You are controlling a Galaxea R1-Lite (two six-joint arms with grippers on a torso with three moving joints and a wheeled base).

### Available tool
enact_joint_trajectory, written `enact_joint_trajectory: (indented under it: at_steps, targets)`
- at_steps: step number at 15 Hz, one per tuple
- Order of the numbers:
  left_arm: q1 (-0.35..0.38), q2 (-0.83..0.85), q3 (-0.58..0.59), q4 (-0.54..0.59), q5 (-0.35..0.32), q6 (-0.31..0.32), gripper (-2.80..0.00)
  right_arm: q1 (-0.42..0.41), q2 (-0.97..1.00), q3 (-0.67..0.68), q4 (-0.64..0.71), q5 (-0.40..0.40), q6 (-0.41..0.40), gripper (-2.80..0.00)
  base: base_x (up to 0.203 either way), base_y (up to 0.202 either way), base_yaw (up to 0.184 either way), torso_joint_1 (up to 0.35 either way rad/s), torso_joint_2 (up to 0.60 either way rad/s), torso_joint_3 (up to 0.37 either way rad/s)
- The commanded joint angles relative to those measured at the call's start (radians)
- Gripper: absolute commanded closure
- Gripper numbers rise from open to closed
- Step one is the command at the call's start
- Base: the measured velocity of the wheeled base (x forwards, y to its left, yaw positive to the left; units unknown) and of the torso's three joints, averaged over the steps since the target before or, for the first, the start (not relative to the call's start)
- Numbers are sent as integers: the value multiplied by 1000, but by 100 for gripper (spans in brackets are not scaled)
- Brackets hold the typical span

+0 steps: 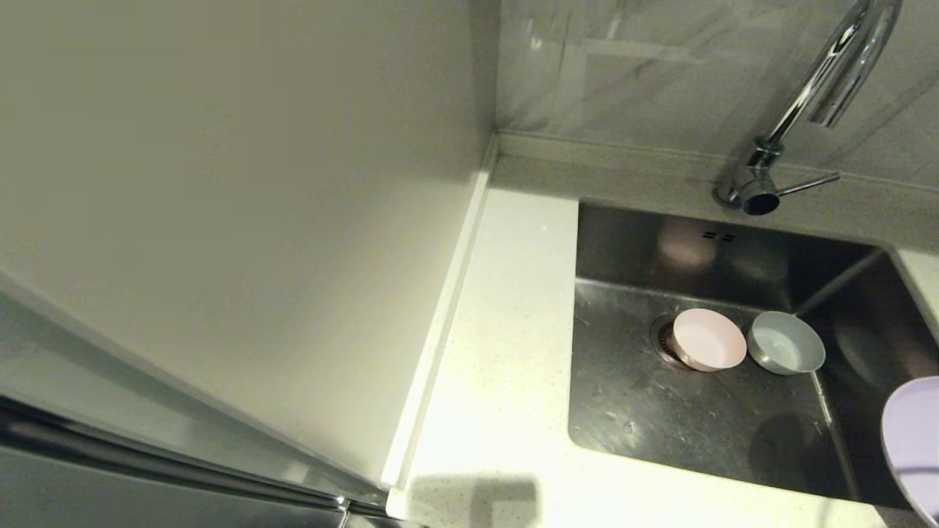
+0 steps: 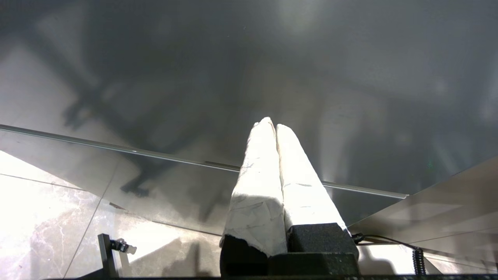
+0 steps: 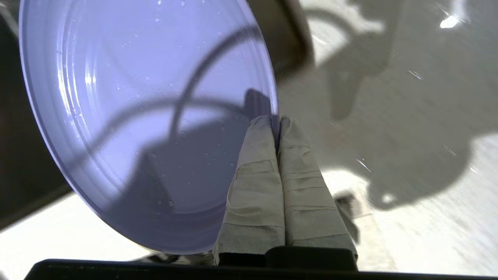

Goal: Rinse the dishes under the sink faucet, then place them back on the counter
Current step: Put a plate into the sink

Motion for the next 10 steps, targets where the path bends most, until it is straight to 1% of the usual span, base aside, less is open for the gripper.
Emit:
enact_joint_trajectory:
  at_steps: [1,3,4,6,8,10]
  targets:
    - [-1,0,3,0,0,0,0,110,-7,-25,-30,3,107,0,0,0,0,0,0,0]
    - [0,0,3,0,0,0,0,189,0,-35,-65,-3,193,0,0,0,0,0,0,0]
    - [-1,0,3,0,0,0,0,227,12,-38,-81,-15,214,0,0,0,0,0,0,0]
    - [1,0,3,0,0,0,0,288,49,-42,-115,-57,224,0,0,0,0,0,0,0]
    - [1,0,3,0,1,0,0,351,88,-43,-175,-97,225,0,0,0,0,0,0,0]
    - [1,0,3,0,0,0,0,412,137,-49,-249,-155,235,0,0,0,0,0,0,0]
